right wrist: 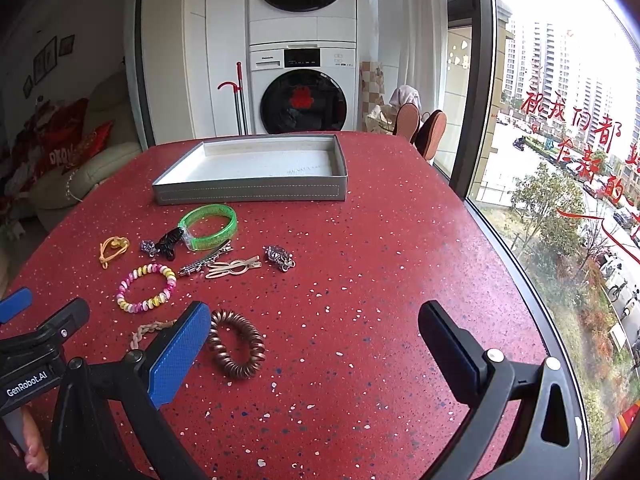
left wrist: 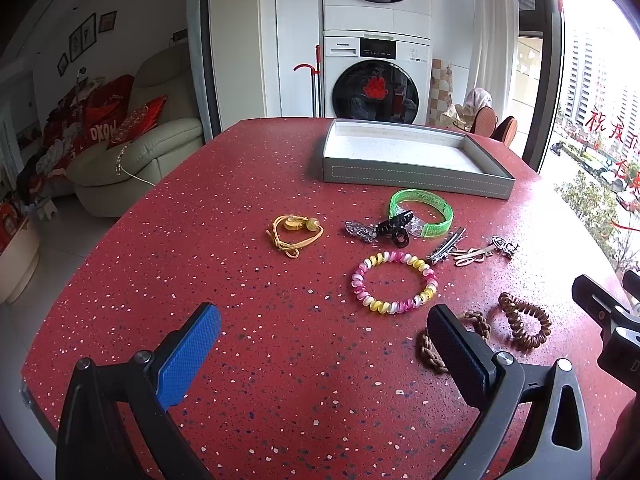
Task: Organize jewelry
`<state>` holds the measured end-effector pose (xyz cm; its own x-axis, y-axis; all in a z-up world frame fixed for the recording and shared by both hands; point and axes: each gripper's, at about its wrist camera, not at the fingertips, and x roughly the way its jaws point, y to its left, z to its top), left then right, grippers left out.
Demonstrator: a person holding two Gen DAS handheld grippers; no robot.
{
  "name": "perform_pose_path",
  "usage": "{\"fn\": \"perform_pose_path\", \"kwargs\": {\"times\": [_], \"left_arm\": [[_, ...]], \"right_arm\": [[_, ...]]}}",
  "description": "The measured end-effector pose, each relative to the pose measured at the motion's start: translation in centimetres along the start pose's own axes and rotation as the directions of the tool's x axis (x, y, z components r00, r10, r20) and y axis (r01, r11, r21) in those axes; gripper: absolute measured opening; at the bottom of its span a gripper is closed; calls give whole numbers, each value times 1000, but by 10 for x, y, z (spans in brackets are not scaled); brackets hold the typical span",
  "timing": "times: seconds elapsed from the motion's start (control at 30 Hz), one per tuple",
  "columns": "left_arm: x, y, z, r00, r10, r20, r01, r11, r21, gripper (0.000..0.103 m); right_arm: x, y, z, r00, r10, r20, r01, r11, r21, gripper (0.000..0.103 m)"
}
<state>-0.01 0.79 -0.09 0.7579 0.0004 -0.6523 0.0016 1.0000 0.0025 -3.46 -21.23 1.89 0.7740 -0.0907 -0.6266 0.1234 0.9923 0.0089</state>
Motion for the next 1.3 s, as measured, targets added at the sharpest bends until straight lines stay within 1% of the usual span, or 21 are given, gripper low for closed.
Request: {"fn": "perform_pose_path", "kwargs": {"times": [1.3], "left_arm": [[3, -1, -1, 1000, -1, -8, 1, 1000, 11, 103]], "right_arm": [[1, 1, -2, 1000, 5, -7, -5, 1000, -2, 103]]}}
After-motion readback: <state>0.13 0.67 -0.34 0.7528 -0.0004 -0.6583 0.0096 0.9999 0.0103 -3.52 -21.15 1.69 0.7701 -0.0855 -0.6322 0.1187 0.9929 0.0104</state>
